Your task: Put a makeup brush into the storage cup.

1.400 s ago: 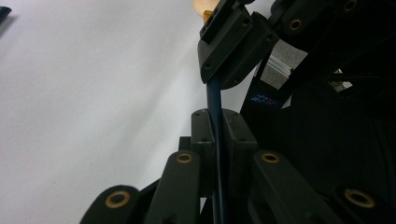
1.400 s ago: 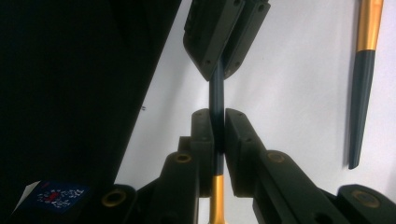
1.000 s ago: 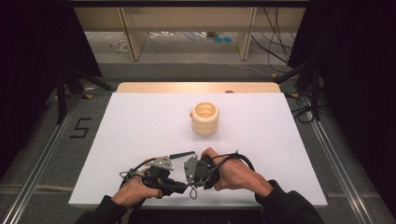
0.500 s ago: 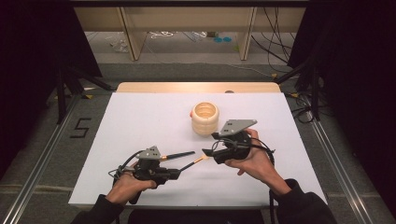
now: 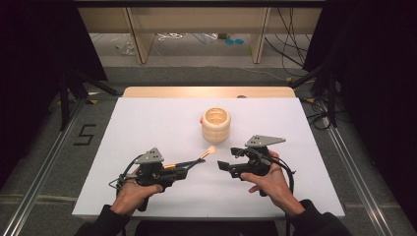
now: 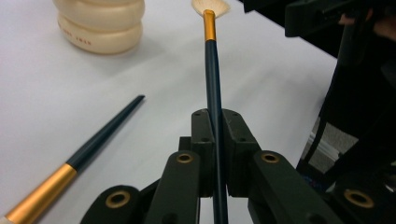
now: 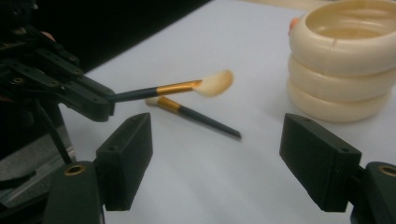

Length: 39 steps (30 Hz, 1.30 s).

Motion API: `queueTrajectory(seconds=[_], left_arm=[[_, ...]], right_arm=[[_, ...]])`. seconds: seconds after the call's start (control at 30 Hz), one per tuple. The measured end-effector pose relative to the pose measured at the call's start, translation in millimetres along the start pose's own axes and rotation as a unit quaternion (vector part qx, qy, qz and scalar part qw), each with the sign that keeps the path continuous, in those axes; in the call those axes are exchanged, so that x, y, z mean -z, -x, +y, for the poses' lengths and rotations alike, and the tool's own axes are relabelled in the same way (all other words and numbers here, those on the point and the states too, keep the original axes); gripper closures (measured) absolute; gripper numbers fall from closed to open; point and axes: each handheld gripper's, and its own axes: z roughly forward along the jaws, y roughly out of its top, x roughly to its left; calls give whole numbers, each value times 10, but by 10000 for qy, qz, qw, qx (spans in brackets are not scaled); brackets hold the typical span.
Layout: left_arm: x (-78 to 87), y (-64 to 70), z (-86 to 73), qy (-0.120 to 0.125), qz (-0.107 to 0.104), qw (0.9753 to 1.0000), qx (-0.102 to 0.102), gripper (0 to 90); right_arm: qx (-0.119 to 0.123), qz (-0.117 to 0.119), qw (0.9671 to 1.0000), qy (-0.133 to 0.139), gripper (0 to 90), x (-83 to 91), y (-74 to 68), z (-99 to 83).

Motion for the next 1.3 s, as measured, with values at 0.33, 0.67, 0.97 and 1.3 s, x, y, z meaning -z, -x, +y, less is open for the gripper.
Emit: queueTrajectory(seconds=[0.33, 0.67, 0.97, 1.3], left_arm=[[32, 77, 50, 177, -140, 9997, 28, 842], [31, 152, 79, 296, -235, 9993, 20, 842], [20, 173, 83, 328, -267, 9991, 38, 842], [-5, 193, 78, 370, -312, 9988, 50, 842]], right_arm=[[-586, 860, 9938, 397, 245, -156, -64, -61], [-981, 1253, 9852, 644, 295, -267, -142, -45], [-1177, 1403, 9804, 728, 373, -322, -129, -21], [-1235, 1523, 9770, 833, 454, -368, -119, -13]])
